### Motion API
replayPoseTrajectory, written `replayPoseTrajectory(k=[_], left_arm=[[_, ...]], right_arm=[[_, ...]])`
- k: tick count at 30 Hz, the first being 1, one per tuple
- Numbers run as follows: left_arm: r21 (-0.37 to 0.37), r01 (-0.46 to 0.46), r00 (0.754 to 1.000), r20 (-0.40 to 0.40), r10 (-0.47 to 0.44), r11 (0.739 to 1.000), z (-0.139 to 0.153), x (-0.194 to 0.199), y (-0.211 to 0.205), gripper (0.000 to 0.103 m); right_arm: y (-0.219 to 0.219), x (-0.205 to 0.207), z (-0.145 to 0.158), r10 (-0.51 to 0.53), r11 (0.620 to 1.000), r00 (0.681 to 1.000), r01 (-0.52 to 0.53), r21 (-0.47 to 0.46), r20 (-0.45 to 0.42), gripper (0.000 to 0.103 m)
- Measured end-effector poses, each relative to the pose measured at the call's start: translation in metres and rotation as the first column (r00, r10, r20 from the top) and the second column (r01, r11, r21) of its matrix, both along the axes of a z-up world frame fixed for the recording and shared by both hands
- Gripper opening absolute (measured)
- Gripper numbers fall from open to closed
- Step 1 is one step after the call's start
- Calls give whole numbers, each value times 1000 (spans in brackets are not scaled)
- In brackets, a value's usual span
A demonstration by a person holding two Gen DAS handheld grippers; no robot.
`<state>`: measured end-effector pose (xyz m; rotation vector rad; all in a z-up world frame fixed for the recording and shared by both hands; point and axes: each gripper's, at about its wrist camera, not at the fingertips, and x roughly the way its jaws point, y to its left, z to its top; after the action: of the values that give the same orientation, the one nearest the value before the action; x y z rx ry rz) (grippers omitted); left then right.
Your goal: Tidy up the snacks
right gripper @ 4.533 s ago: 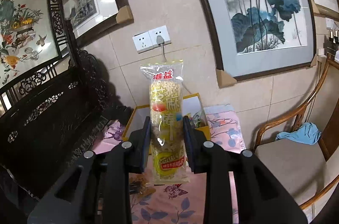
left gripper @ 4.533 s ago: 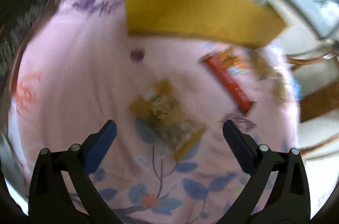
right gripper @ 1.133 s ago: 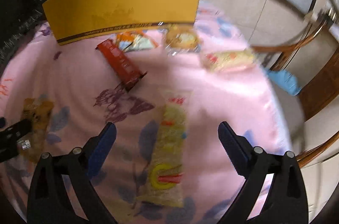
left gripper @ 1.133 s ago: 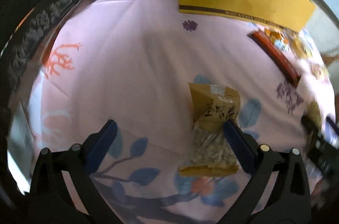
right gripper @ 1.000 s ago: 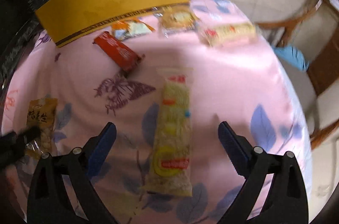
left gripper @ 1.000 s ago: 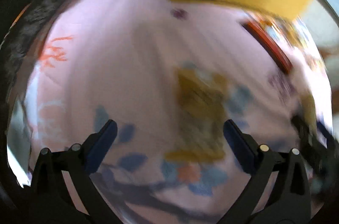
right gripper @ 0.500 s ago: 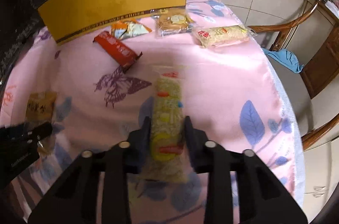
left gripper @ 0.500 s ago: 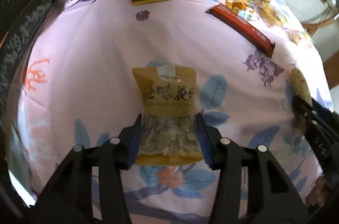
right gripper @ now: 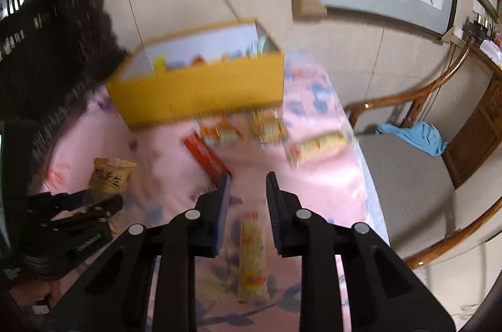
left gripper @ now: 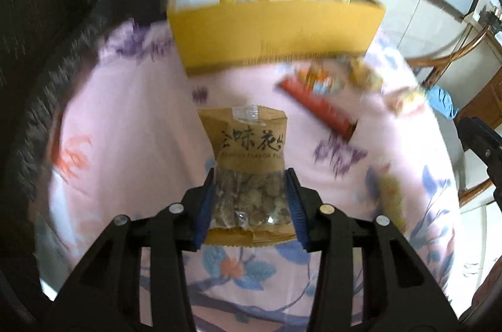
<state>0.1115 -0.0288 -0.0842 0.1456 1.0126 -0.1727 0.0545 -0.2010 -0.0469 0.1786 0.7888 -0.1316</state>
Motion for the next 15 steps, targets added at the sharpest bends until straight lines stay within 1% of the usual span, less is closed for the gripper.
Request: replayPoseTrajectory(k=[3, 5, 6, 7, 8, 9, 10, 12, 14, 15], left_arm=[[7, 8, 998, 66, -8, 1000, 27, 0, -3, 43], [24, 14, 996, 87, -16, 1000, 37, -1, -3, 43], [27, 13, 996, 88, -15, 1000, 38, 1, -4, 43], [35, 4, 996, 89, -7, 999, 40, 2, -3, 43], [52, -9, 996, 89, 4, 999, 41, 4, -2, 43], [58, -10, 996, 92, 5, 998, 44, 5, -3, 43], [59, -5, 995, 99, -1, 998, 46, 7, -3, 43], [61, -9, 994, 107, 3, 998, 49, 9, -1, 43], [67, -22, 994, 106, 15, 997, 50, 11, 2, 43], [69, -25, 994, 105, 17, 997, 50, 11, 2, 43]], right_arm=[[-4, 1, 15, 15, 1000, 999, -15, 2, 31, 24], [-8, -1, 15, 7, 1000, 1000, -7, -8, 28, 24], [-12, -2, 10, -1, 1000, 1000, 1, -13, 13, 25], [-12, -1, 6, -5, 1000, 1000, 5, -19, 0, 34], [-12, 0, -2, -14, 999, 1000, 13, -33, -21, 39], [-9, 0, -18, -39, 998, 998, 36, -59, -55, 48], [-6, -1, -31, -35, 998, 996, 31, -60, -77, 54], [2, 5, -64, -14, 999, 990, 7, -54, -142, 55], [9, 13, -92, 11, 999, 983, -16, -30, -185, 59], [12, 16, -103, 15, 999, 981, -22, -32, -193, 65]])
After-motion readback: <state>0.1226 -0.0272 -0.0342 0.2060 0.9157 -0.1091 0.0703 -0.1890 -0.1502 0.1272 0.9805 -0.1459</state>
